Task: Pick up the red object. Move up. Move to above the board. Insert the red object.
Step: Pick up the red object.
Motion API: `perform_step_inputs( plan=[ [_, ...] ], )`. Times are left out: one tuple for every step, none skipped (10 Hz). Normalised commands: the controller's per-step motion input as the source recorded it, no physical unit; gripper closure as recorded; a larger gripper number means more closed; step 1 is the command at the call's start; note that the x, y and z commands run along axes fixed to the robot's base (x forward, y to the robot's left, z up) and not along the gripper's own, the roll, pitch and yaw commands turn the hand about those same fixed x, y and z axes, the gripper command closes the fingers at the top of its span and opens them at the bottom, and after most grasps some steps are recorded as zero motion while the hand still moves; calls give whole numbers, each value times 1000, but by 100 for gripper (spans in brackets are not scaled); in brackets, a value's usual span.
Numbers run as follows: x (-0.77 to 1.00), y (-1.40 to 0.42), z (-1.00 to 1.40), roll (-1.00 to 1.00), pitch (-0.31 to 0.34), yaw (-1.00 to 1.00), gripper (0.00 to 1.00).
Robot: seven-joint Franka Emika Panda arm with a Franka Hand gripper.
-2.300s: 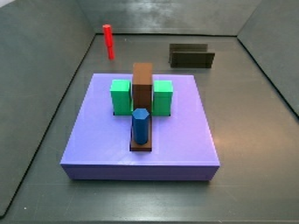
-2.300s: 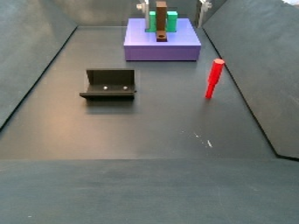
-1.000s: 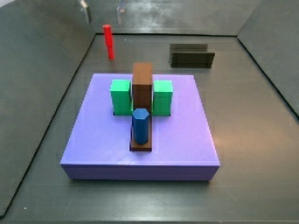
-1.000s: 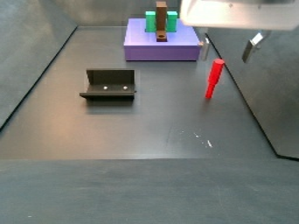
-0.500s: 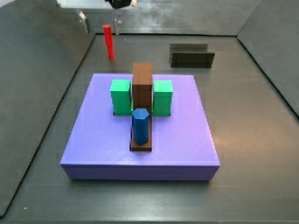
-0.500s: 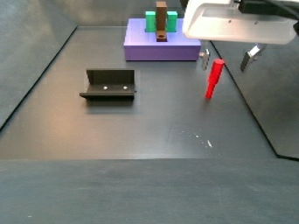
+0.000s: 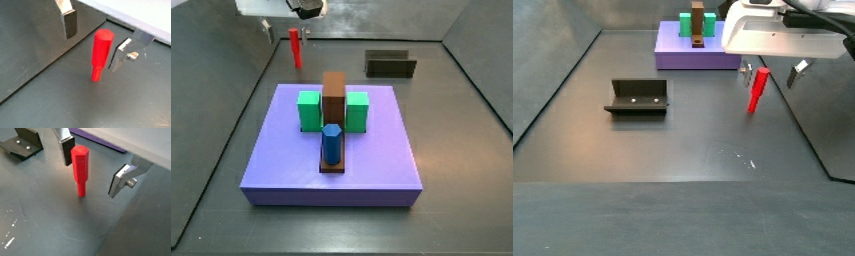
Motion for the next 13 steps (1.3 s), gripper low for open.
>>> perform_step_inputs(
  plan=[
    [0,97,-80,6,0,0,0],
    [0,80,-57,0,0,-6,0],
    [0,0,0,0,0,0,0],
    [0,0,0,0,0,0,100],
    [0,0,0,0,0,0,100],
    [0,0,0,0,0,0,100],
    [0,0,0,0,0,0,100],
    [0,0,0,0,0,0,100],
    [0,0,0,0,0,0,100],
    [0,0,0,0,0,0,100],
    [0,0,0,0,0,0,100],
    [0,0,0,0,0,0,100],
    [0,0,0,0,0,0,100]
  ],
)
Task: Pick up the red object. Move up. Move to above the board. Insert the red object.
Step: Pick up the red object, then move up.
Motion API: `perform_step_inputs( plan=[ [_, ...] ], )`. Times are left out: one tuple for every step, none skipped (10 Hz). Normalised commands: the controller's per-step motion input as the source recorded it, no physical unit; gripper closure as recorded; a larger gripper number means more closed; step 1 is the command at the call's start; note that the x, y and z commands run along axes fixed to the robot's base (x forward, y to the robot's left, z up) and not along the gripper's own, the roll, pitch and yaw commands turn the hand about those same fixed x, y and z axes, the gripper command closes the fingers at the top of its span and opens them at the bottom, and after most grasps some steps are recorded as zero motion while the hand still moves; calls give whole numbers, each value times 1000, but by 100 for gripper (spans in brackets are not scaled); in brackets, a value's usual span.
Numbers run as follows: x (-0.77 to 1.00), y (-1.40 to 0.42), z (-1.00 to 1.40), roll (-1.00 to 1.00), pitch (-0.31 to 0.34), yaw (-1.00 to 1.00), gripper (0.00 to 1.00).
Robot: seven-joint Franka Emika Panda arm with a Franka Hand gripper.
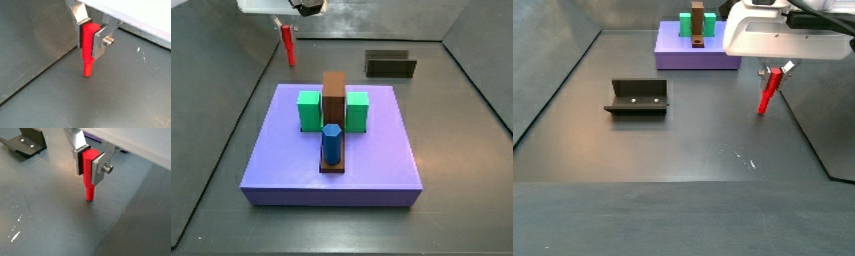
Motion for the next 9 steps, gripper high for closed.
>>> perform_step_inputs(
  plan=[
    [0,0,0,0,0,0,100],
    [0,0,0,0,0,0,100],
    [0,0,0,0,0,0,100],
    [0,0,0,0,0,0,100],
    [0,0,0,0,0,0,100],
    [0,0,0,0,0,0,100],
    [0,0,833,0,0,0,100],
    [32,11,846,2,-8,8,100],
    [-25,7,692,2,39,9,100]
  ],
)
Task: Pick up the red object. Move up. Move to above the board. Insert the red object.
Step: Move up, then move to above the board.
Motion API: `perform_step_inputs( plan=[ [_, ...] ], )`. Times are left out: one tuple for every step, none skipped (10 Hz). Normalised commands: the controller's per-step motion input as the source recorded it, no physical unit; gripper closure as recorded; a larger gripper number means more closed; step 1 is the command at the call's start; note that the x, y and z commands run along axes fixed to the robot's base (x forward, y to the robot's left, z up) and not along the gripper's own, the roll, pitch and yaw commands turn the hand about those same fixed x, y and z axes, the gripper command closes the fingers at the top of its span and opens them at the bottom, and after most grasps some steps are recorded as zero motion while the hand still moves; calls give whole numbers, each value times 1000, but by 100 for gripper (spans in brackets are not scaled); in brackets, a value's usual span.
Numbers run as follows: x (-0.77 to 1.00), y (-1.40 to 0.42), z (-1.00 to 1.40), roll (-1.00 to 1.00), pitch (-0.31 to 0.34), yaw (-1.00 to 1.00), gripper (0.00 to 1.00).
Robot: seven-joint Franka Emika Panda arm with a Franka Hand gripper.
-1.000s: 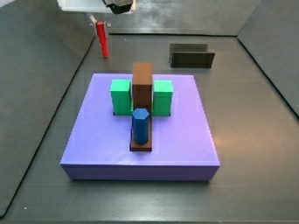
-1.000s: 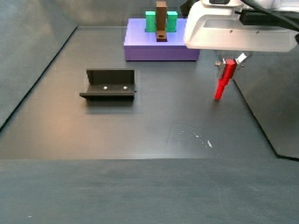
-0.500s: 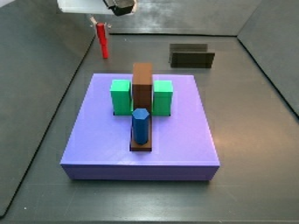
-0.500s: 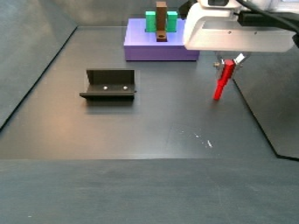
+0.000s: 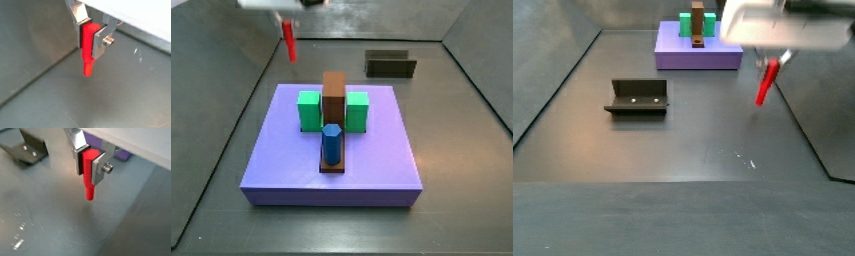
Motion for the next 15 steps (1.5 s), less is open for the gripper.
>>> perform_step_inputs(
  plan=[
    [-8,17,319,31,19,-1,100],
    [0,0,1400,0,0,0,100],
    [-3,-6,1400,-7,14,3,100],
    [-62,-14,1400,5,29,2,100],
    [-39,-6,1400,18,20,4,100],
    [58,3,1400,-7,76,4,100],
    [45,-2,748,-8,114,0,100],
    [28,-11,353,-4,95,-1,100],
    [680,-1400,206,79,274,134,100],
    [676,-1400,195,96,283,128,100],
    [718,-1400,191,84,311,93,100],
    [745,-1400,197,-16,275,36,100],
    [735,-1400,201,12,202,27,100],
    [732,-1400,203,31,152,23,100],
    [759,-1400,205,1,141,19,100]
  ],
)
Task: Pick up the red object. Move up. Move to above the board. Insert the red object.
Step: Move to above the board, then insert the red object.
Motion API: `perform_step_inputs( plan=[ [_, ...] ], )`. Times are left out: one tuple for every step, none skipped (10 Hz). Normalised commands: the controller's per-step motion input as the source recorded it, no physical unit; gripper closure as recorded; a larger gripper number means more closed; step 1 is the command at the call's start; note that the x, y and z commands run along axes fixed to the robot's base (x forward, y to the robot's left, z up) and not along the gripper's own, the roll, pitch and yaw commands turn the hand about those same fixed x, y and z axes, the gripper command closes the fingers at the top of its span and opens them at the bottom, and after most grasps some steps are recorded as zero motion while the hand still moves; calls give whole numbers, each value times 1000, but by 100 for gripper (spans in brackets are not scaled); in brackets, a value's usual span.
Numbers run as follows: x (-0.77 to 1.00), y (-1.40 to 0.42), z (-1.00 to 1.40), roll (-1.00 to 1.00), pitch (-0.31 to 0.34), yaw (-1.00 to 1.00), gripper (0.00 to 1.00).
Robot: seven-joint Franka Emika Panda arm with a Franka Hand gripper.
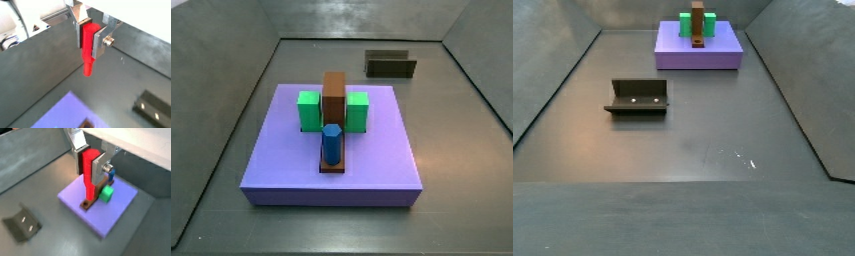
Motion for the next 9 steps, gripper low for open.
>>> perform_step_inputs(
  plan=[
    [793,-1400,211,-5,135,7,100],
    [806,-1400,216,28,148,13,100],
    [390,-577,92,61,165,14,100],
    [0,0,-314,-29,-67,0,100],
    [0,0,-314,-57,-70,0,100],
    [0,-31,-300,-113,-100,0,100],
    [0,23,-420,-80,-77,-49,100],
    [0,331,-557,24,-93,-63,100],
    [80,423,-603,73,-86,-43,100]
  ],
)
